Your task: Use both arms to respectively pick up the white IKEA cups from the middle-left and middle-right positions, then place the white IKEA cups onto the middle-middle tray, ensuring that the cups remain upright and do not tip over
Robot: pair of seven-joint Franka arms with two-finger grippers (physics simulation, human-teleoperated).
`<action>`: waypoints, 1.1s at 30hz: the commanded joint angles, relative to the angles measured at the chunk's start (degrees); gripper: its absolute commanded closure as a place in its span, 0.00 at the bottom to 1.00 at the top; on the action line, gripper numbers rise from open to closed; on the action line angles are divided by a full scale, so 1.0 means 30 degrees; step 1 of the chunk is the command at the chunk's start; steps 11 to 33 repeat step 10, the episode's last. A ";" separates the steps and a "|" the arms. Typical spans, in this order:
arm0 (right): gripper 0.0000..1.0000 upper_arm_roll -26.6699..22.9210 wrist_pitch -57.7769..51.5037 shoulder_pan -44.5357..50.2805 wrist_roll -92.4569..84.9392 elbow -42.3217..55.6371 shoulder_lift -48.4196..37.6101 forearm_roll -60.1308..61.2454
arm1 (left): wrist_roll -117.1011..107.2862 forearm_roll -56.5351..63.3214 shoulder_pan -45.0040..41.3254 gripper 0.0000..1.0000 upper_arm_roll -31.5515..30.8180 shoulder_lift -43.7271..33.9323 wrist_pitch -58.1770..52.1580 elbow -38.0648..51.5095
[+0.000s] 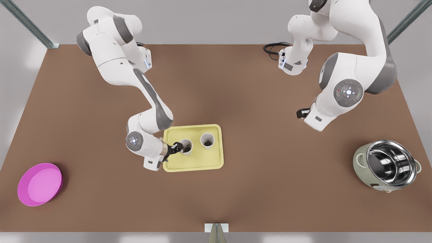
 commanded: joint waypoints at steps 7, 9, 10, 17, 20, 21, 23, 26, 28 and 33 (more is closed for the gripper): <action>0.00 -0.2279 -1.3415 -0.2562 0.3142 0.1161 -0.8758 -0.5943 | 0.7294 -0.0068 -0.0026 0.00 -0.0028 0.0002 -0.0908 0.0014; 0.00 -0.2308 -1.3298 -0.2825 0.3261 -0.0219 -0.9961 -0.5503 | 0.7294 -0.0097 -0.0026 0.00 -0.0058 -0.0027 -0.0937 0.0014; 0.00 -0.2308 -1.3210 -0.2826 0.3260 -0.0220 -0.9961 -0.5503 | 0.7294 -0.0097 -0.0026 0.00 -0.0058 -0.0027 -0.0937 0.0014; 0.00 -0.2308 -1.3210 -0.2826 0.3260 -0.0220 -0.9961 -0.5503 | 0.7294 -0.0097 -0.0026 0.00 -0.0058 -0.0027 -0.0937 0.0014; 0.00 -0.2308 -1.3210 -0.2826 0.3260 -0.0220 -0.9961 -0.5503 | 0.7294 -0.0097 -0.0026 0.00 -0.0058 -0.0027 -0.0937 0.0014; 0.00 -0.2308 -1.3210 -0.2826 0.3260 -0.0220 -0.9961 -0.5503 | 0.7294 -0.0097 -0.0026 0.00 -0.0058 -0.0027 -0.0937 0.0014; 0.00 -0.2308 -1.3210 -0.2826 0.3260 -0.0220 -0.9961 -0.5503 | 0.7294 -0.0097 -0.0026 0.00 -0.0058 -0.0027 -0.0937 0.0014; 0.00 -0.2308 -1.3210 -0.2826 0.3260 -0.0220 -0.9961 -0.5503 | 0.7294 -0.0097 -0.0026 0.00 -0.0058 -0.0027 -0.0937 0.0014; 0.00 -0.2308 -1.3210 -0.2826 0.3260 -0.0220 -0.9961 -0.5503 | 0.7294 -0.0097 -0.0026 0.00 -0.0058 -0.0027 -0.0937 0.0014; 0.00 -0.2308 -1.3210 -0.2826 0.3260 -0.0220 -0.9961 -0.5503 | 0.7294 -0.0097 -0.0026 0.00 -0.0058 -0.0027 -0.0937 0.0014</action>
